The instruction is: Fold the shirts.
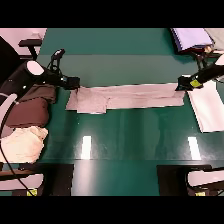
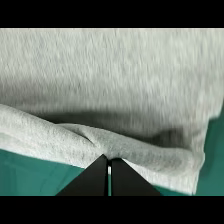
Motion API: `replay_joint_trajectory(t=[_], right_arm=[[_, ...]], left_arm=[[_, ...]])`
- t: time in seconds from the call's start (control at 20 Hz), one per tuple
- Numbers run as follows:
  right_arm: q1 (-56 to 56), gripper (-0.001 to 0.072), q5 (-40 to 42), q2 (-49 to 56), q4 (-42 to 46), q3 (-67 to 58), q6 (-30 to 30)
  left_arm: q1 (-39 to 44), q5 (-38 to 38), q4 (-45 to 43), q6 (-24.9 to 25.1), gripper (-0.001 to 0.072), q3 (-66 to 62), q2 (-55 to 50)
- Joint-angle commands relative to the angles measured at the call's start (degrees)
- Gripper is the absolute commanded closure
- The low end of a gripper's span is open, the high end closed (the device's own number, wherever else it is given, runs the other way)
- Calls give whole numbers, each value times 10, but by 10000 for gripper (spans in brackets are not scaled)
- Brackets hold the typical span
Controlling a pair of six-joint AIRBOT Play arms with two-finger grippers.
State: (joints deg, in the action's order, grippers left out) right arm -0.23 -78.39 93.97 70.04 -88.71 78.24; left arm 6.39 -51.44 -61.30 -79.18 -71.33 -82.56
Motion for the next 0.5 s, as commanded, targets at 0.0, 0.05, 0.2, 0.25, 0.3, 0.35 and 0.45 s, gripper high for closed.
replay_joint_trajectory(t=[0.0, 0.05, 0.2, 0.25, 0.3, 0.35, 0.45], right_arm=[[5, 700, 0, 74, -44, -80, -1], [5, 695, -2, 88, -54, -97, -1], [-5, 321, -26, 114, -86, -147, -9], [-13, 321, -34, 113, -93, -152, -27], [-25, 320, -47, 108, -94, -151, -38], [-41, 321, -63, 104, -94, -151, -46], [-82, 267, -105, 101, -102, -151, -52]], left_arm=[[0, 56, -1, 3, 685, -17, -37], [0, 66, 0, 1, 685, -17, -37], [0, 66, 0, -16, 316, -18, -36], [-2, 57, 1, -24, 309, -19, -34], [-3, 38, 0, -24, 309, -27, -34], [-3, 12, -2, -23, 309, -39, -34], [-2, -39, 0, -18, 310, -60, -34]])
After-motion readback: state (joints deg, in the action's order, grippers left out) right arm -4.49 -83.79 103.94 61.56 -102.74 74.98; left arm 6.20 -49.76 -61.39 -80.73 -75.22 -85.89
